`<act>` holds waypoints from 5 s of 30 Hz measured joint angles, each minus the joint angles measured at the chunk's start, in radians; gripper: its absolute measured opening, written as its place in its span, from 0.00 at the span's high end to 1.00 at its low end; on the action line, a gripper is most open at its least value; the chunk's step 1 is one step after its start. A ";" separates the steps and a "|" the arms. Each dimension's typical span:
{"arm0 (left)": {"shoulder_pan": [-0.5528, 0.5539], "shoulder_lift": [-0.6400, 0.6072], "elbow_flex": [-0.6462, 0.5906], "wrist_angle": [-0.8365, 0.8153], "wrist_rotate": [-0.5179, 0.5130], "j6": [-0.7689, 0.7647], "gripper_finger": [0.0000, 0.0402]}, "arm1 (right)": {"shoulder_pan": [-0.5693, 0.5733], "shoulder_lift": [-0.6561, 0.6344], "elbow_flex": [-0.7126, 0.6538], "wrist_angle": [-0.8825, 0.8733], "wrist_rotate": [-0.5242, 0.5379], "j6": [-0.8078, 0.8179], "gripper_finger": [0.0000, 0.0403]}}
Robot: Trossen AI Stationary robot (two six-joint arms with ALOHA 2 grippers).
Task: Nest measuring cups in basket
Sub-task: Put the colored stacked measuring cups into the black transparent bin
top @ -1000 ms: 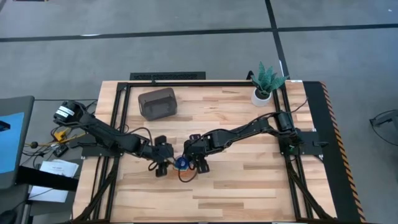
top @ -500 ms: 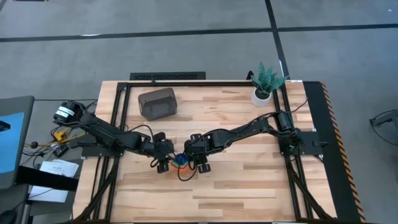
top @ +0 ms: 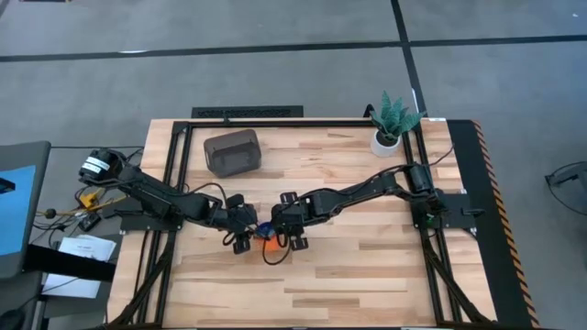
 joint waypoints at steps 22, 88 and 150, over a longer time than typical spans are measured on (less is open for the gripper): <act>0.002 -0.003 0.001 0.007 0.002 -0.030 0.54 | 0.001 -0.001 0.000 -0.003 0.021 -0.030 0.86; 0.329 -0.785 0.135 -0.574 -0.590 -0.026 1.00 | -0.268 0.446 0.648 0.404 0.785 -0.713 0.86; 0.378 -0.767 0.135 -0.577 -0.510 0.026 1.00 | -0.324 0.492 0.644 0.263 0.754 -0.619 0.60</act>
